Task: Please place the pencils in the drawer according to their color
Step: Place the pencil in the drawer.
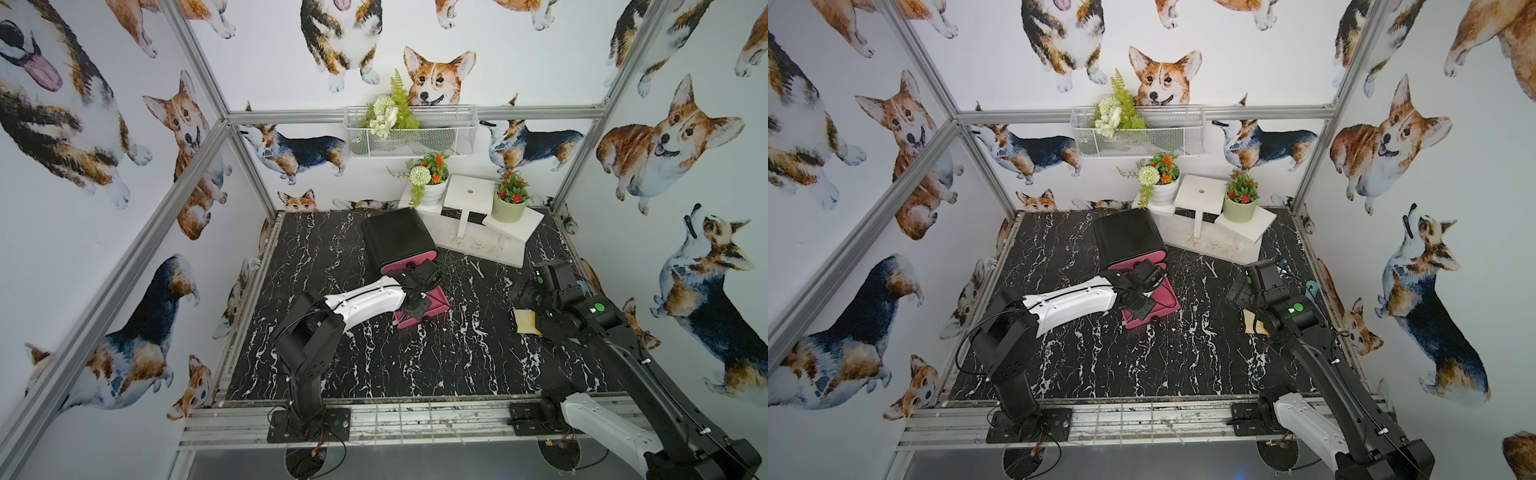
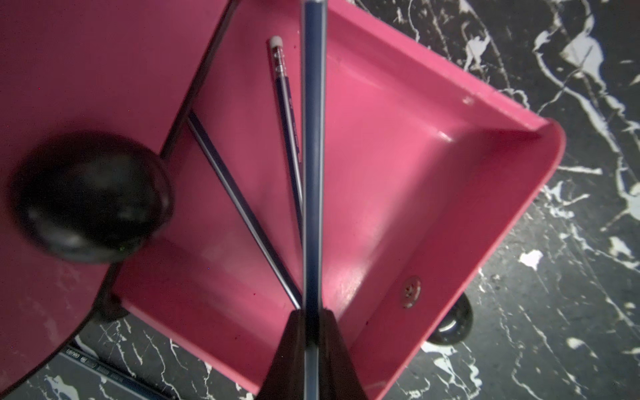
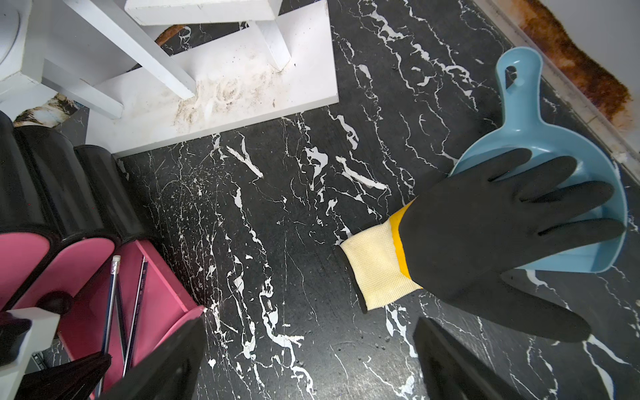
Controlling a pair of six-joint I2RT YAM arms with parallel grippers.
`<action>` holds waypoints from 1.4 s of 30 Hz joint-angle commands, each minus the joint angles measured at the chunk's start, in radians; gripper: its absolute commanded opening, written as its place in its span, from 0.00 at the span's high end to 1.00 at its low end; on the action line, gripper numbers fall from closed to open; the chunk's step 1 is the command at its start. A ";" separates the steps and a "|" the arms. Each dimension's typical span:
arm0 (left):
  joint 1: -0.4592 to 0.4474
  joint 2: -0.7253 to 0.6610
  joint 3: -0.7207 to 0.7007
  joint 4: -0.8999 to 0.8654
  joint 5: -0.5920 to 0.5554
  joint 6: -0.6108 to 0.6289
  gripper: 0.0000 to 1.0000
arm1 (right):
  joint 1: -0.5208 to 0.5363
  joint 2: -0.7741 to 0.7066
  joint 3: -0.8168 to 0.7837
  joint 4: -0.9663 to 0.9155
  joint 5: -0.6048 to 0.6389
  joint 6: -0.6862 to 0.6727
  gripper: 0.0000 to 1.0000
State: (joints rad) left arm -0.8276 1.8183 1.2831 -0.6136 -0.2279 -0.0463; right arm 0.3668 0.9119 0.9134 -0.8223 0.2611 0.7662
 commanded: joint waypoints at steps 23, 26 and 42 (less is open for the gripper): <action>0.032 -0.211 -0.116 -0.062 0.040 -0.177 0.73 | 0.003 -0.023 -0.003 -0.021 0.032 0.001 0.00; 0.032 -0.301 -0.186 -0.084 0.063 -0.204 0.74 | 0.002 -0.026 -0.001 -0.023 0.038 -0.002 0.00; 0.031 -0.365 -0.389 -0.026 0.144 -0.288 0.80 | 0.003 -0.018 -0.004 -0.025 0.045 0.019 0.00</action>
State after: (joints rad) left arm -0.7971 1.4433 0.8940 -0.6701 -0.1078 -0.3180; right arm 0.3668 0.8936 0.9092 -0.8345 0.2852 0.7673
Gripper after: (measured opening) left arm 0.203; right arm 0.996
